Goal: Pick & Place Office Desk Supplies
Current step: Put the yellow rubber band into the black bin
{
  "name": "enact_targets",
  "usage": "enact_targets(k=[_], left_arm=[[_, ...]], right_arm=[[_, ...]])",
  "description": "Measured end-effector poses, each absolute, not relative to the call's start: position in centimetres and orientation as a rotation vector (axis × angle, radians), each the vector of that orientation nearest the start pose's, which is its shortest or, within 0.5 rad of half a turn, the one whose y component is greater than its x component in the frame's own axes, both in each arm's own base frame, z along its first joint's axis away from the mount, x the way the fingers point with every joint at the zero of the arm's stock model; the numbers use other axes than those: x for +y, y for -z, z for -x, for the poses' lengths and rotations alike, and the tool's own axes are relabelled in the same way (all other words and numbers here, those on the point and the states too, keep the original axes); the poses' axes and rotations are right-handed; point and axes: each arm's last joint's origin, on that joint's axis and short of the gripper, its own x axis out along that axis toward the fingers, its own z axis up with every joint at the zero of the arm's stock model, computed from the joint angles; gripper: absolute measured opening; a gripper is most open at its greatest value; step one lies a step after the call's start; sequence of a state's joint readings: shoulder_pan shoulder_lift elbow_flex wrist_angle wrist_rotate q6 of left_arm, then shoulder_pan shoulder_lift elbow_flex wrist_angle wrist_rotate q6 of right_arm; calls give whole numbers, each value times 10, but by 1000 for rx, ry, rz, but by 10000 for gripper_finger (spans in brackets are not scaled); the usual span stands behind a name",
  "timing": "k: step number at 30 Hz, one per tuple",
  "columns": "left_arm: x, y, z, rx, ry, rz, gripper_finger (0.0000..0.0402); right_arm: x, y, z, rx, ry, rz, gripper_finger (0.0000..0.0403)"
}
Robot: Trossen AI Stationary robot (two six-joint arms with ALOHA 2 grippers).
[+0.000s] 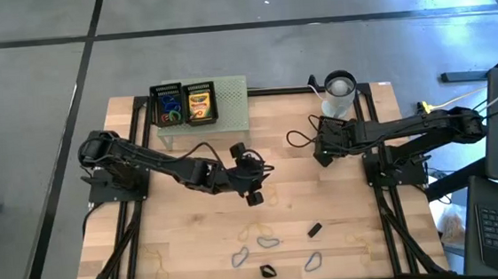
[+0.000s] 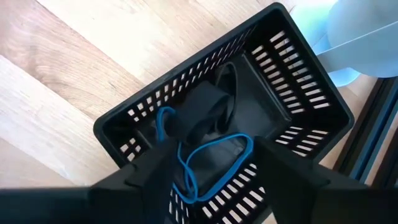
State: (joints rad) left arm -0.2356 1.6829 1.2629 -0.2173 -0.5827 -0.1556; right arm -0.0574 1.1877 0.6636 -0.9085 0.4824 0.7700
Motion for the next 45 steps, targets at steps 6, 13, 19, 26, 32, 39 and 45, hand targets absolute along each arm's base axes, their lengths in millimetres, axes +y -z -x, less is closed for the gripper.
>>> enact_targets(k=[6, 13, 19, 26, 32, 39, 45], left_arm=[[-69, -256, -367, 601, -400, -85, 173], [-67, -214, -382, 752, -292, -113, 173], [-52, -173, -396, 888, -183, -61, 173], [-49, -132, -401, 1012, -99, -19, 173], [-52, -126, -403, 1020, -79, -12, 173], [-50, -126, -403, 1022, -102, -10, 172], [-43, -124, -401, 1061, -130, 46, 130]], right_arm=[[-23, -186, -175, 1151, 940, -320, 228], [-24, -202, -184, 1119, 896, -298, 213], [-24, -214, -191, 1096, 856, -312, 202], [-24, -217, -192, 1086, 852, -316, 200], [-24, -217, -192, 1085, 852, -316, 200], [-24, -217, -193, 1082, 854, -321, 200], [-24, -217, -193, 1081, 854, -321, 200]])
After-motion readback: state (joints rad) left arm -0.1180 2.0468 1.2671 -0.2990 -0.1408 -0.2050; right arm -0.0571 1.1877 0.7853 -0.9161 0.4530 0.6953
